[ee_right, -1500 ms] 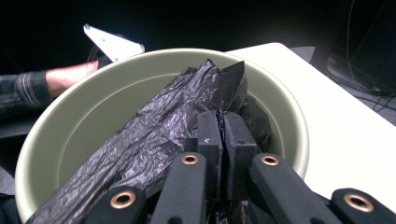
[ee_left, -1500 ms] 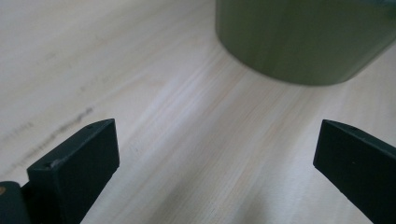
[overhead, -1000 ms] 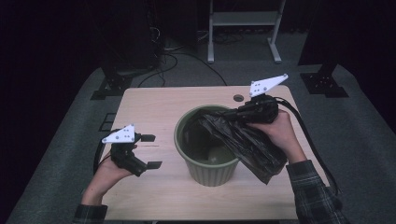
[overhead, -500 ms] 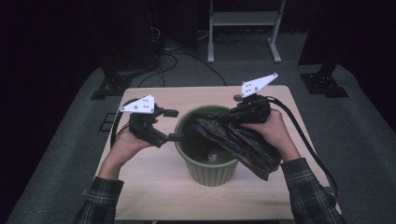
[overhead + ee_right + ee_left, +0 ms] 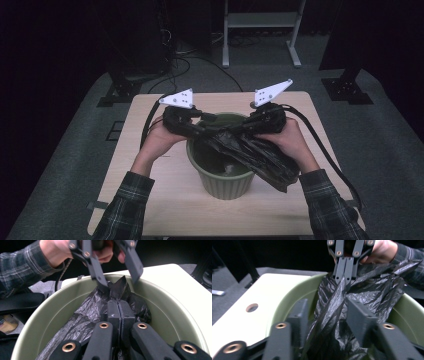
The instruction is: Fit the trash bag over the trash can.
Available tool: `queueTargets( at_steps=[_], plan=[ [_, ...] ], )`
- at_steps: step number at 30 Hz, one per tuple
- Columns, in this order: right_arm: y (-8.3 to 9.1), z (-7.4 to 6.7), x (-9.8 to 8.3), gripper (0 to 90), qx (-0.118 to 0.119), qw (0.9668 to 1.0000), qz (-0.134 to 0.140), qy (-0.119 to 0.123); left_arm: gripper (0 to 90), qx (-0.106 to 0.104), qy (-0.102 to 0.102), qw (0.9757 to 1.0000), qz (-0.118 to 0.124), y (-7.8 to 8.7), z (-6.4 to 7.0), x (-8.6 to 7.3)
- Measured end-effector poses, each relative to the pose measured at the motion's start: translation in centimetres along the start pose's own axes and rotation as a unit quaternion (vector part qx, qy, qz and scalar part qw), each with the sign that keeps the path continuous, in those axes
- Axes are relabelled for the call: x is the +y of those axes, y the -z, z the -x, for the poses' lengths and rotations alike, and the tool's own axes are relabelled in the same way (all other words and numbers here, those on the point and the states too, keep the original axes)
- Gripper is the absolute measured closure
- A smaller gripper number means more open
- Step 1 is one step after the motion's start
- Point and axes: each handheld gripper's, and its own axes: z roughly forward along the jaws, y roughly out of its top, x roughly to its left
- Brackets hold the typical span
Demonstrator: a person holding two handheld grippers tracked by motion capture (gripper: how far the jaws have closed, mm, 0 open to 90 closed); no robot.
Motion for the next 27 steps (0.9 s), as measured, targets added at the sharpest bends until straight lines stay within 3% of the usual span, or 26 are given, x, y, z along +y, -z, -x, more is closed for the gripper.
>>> queueTargets(
  at_steps=[2, 3, 5, 6, 12, 14, 16, 17, 18, 19, 22, 25, 27],
  plan=[
    [0.1, 0.0, 0.0, 88.5, -0.002, 1.0000, 0.001, 0.001, 69.1, -0.001, 0.000, 0.9999, -0.011, -0.3, 0.0, 0.1],
    [0.1, 0.0, 0.0, 85.6, -0.001, 1.0000, 0.000, 0.001, 79.4, -0.001, -0.003, 0.9999, -0.013, -0.3, 0.1, 0.0],
    [0.1, -0.1, 0.0, 83.1, -0.004, 1.0000, -0.001, 0.001, 83.6, 0.005, -0.004, 0.9999, -0.013, -0.2, 0.1, 0.0],
    [0.2, -0.1, 0.0, 76.1, -0.010, 0.9999, -0.003, 0.000, 88.7, 0.013, -0.002, 0.9999, -0.005, 0.2, 0.0, 0.0],
    [0.6, -0.3, -0.4, 68.3, -0.024, 0.9997, -0.009, 0.001, 89.4, 0.037, 0.016, 0.9992, 0.005, 1.7, -0.2, -0.3],
    [0.7, -0.4, -0.5, 68.4, -0.028, 0.9996, -0.011, 0.000, 89.4, 0.039, 0.017, 0.9991, 0.005, 1.9, -0.2, -0.5],
    [1.0, -0.3, -0.9, 76.7, -0.025, 0.9996, -0.014, -0.003, 89.4, 0.037, 0.024, 0.9990, 0.004, 2.1, -0.3, -0.8],
    [1.3, -0.3, -1.2, 89.2, -0.030, 0.9995, -0.012, -0.003, 86.9, 0.033, 0.024, 0.9992, 0.003, 2.1, -0.2, -1.0],
    [1.3, -0.3, -1.2, 89.2, -0.030, 0.9995, -0.012, -0.003, 86.9, 0.033, 0.023, 0.9992, 0.004, 1.9, -0.1, -1.1],
    [1.4, -0.2, -1.2, 89.6, -0.029, 0.9995, -0.012, -0.004, 74.7, 0.033, 0.024, 0.9992, 0.002, 1.8, -0.1, -1.1],
    [1.2, 0.0, -1.1, 89.7, -0.025, 0.9996, -0.013, -0.007, 57.0, 0.032, 0.017, 0.9993, 0.005, 1.2, 0.2, -0.5],
    [0.8, -0.1, -0.9, 89.7, -0.019, 0.9997, -0.012, -0.005, 51.1, 0.025, 0.002, 0.9997, 0.003, 0.5, 0.5, 0.3],
    [0.6, -0.1, -0.7, 89.6, -0.015, 0.9998, -0.013, -0.003, 53.8, 0.019, -0.007, 0.9997, -0.013, -0.3, 0.6, 0.7]
  ],
)
